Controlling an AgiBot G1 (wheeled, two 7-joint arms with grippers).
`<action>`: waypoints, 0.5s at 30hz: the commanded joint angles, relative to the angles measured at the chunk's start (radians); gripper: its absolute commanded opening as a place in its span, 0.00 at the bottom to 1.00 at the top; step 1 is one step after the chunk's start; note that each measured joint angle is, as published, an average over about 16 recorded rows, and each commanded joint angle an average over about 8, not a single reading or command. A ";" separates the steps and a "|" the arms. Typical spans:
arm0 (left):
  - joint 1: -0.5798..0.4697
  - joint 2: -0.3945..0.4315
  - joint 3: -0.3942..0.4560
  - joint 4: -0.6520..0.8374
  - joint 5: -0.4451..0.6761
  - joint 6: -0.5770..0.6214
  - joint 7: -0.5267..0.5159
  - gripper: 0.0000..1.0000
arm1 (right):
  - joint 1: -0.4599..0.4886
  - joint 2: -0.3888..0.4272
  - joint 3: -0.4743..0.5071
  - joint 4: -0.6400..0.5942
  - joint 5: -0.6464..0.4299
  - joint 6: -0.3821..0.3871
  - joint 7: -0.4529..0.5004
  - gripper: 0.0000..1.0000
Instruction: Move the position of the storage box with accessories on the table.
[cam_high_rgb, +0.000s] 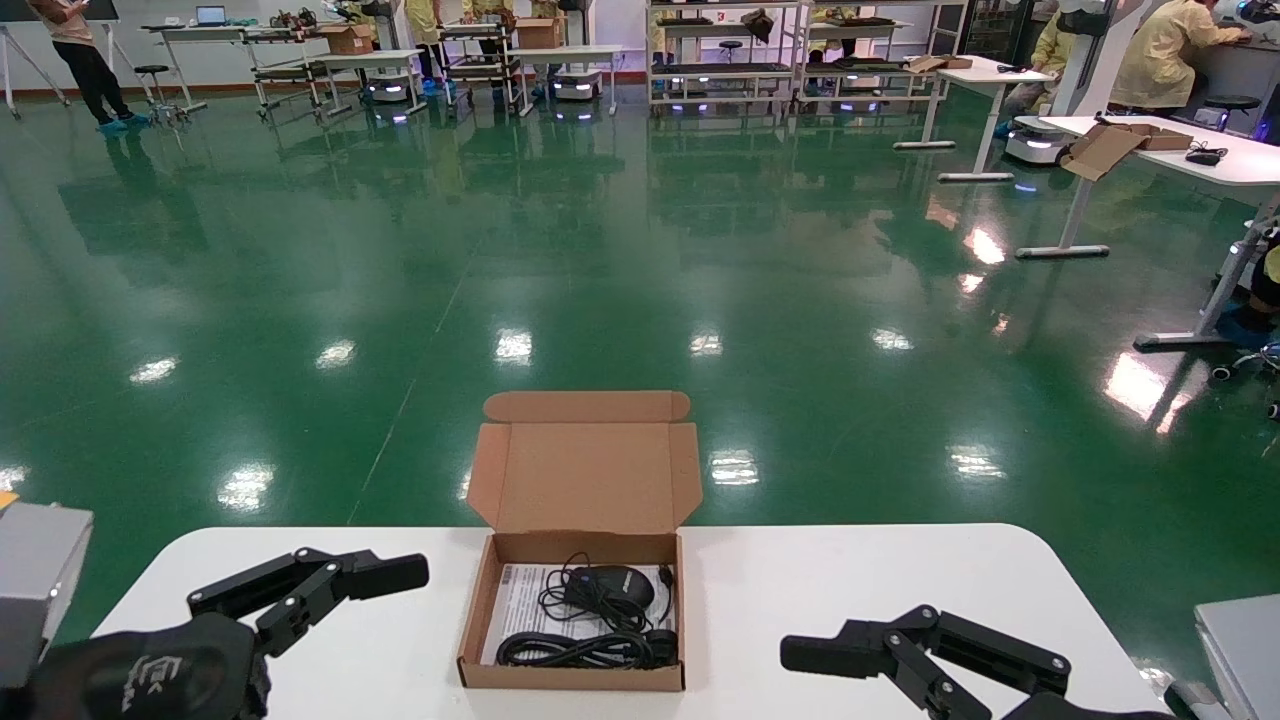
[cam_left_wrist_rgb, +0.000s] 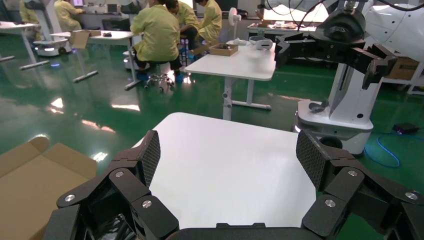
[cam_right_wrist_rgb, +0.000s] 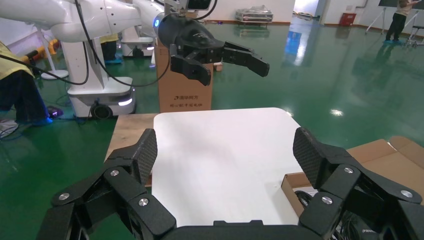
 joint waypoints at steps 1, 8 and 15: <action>0.000 0.000 0.000 0.000 0.000 0.000 0.000 1.00 | 0.000 0.000 0.000 0.000 0.000 0.000 0.000 1.00; 0.000 0.000 0.000 0.000 0.000 0.000 0.000 1.00 | 0.000 0.000 0.000 0.001 -0.001 0.000 0.000 1.00; 0.000 0.000 0.000 0.000 0.000 0.000 0.000 1.00 | 0.037 -0.006 -0.034 -0.004 -0.074 0.004 0.021 1.00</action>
